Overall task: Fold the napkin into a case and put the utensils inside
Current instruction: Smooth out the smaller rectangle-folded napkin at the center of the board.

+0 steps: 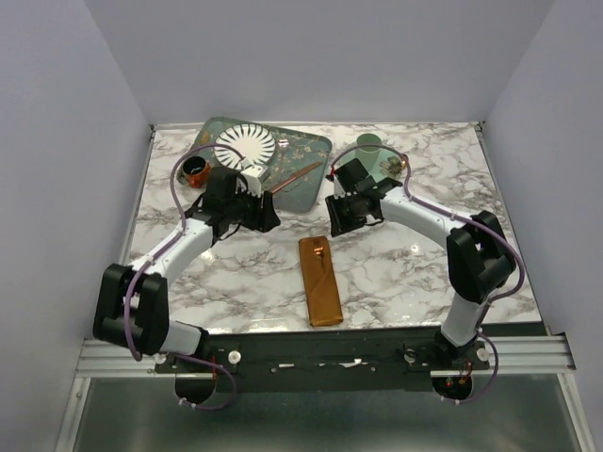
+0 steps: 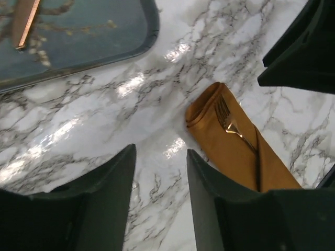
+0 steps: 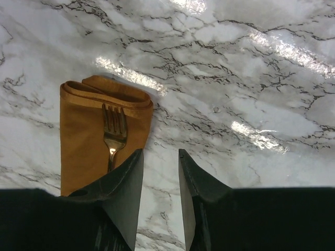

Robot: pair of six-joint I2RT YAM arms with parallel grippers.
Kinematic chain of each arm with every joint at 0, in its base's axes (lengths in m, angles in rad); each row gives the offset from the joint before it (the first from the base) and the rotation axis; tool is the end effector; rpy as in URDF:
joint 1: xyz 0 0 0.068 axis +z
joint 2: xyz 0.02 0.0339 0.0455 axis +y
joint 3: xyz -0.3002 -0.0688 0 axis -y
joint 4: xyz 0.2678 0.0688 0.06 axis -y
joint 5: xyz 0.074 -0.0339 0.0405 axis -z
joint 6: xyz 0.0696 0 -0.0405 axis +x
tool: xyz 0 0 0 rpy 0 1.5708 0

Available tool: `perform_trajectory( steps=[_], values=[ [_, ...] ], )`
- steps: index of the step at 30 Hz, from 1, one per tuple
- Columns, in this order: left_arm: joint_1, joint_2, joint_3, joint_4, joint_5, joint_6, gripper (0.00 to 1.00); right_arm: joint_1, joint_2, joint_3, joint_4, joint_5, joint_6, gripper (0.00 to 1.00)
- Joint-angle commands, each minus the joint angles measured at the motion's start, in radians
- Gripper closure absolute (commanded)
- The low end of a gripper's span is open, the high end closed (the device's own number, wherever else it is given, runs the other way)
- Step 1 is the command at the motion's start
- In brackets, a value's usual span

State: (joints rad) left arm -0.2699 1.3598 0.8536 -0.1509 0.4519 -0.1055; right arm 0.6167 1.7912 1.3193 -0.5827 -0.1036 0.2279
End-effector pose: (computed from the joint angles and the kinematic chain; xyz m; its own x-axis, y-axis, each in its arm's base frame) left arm 0.3086 -0.1169 0.2462 -0.6458 0.0804 -0.7593 0.5079 0.7877 -0.3486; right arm 0.3402 0.2500 0.2136 -0.8305 -0.3133 -0.4605 -0.4406 0.8753 0.1991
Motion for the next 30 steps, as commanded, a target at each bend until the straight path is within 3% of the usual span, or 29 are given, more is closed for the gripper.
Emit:
perform_trajectory(
  steps=[1, 3, 7, 18, 30],
  values=[
    [-0.072, 0.128, 0.045, -0.082, 0.223, -0.068, 0.59, -0.032, 0.026, 0.017, -0.052, -0.14, -0.044, 0.59],
    [-0.119, 0.175, 0.041, -0.079, 0.254, -0.106, 0.62, -0.032, 0.042, 0.003, -0.057, -0.198, -0.038, 0.59],
    [-0.161, 0.232, 0.032, -0.049, 0.275, -0.146, 0.55, -0.032, 0.062, -0.035, -0.036, -0.26, -0.003, 0.58],
    [-0.158, 0.421, 0.124, -0.044, 0.245, -0.151, 0.59, -0.032, 0.181, 0.029, -0.046, -0.268, 0.021, 0.59],
    [-0.086, 0.521, 0.222, -0.058, 0.211, -0.148, 0.74, -0.064, 0.266, 0.129, -0.049, -0.191, 0.04, 0.65]
  ],
)
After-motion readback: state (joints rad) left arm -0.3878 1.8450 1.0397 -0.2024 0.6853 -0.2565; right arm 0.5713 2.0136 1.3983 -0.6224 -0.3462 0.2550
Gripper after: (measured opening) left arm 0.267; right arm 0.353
